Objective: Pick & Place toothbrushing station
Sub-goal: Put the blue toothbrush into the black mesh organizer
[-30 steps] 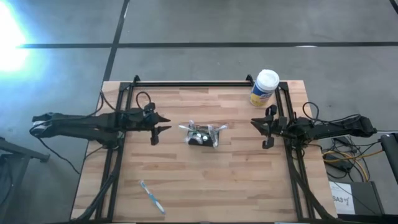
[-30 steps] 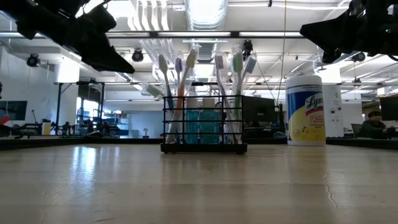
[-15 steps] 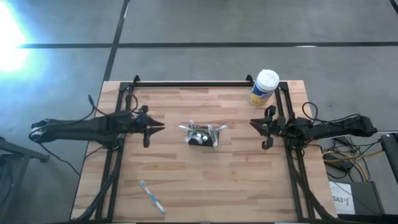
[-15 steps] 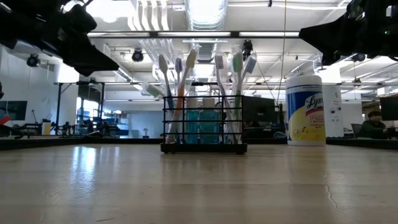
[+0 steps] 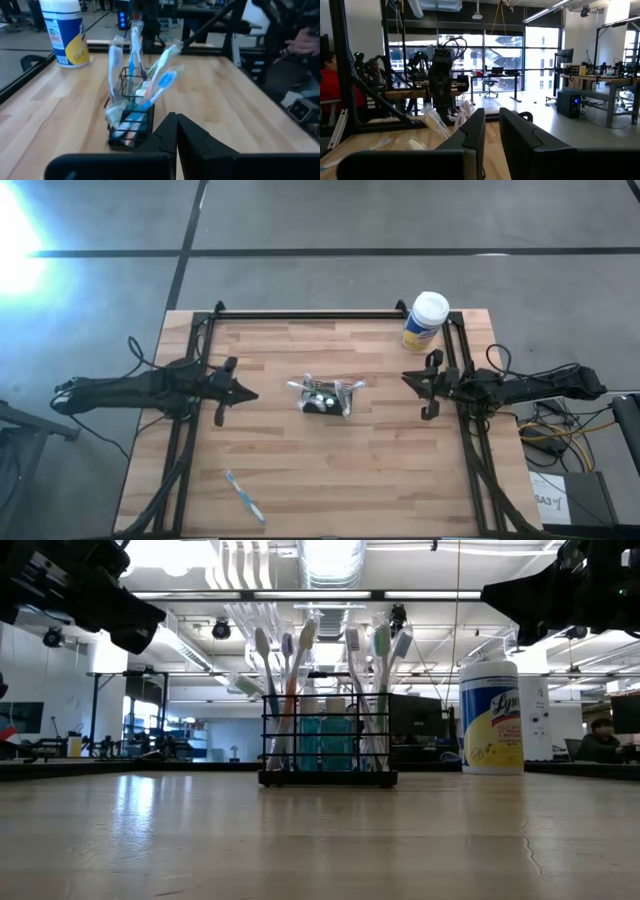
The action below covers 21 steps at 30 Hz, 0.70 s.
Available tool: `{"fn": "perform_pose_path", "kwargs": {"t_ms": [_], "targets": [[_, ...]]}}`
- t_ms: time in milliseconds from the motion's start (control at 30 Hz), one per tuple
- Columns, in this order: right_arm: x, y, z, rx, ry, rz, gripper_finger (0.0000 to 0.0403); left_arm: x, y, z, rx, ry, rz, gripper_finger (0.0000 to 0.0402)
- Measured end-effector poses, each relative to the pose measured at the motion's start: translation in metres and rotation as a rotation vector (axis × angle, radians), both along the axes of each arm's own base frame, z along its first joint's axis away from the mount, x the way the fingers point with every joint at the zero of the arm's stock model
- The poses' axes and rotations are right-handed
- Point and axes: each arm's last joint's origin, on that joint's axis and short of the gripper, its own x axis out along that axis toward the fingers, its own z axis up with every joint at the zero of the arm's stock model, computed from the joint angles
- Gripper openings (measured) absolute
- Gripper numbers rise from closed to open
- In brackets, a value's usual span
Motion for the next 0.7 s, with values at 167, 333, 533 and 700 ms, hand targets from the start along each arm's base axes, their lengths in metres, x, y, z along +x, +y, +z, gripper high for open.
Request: {"fn": "perform_pose_path", "kwargs": {"t_ms": [167,333,533,700], "targets": [[0.0005,0.0,-0.0024,-0.006,0.026,-0.001,0.0054,-0.0059,-0.0006,0.0002,-0.05,-0.036,0.008,0.0004],[0.0006,0.0,-0.0027,-0.006,0.03,-0.001,0.0054,-0.0099,-0.001,0.0004,-0.078,-0.034,0.013,0.0003],[0.0014,0.0001,-0.008,0.01,0.082,0.004,0.0054,-0.0106,-0.001,-0.0068,-0.082,0.028,0.022,0.0002],[0.0016,0.0002,-0.0092,0.011,0.094,0.005,0.0054,-0.0109,-0.0007,-0.0056,-0.086,0.016,0.032,0.0001]]}}
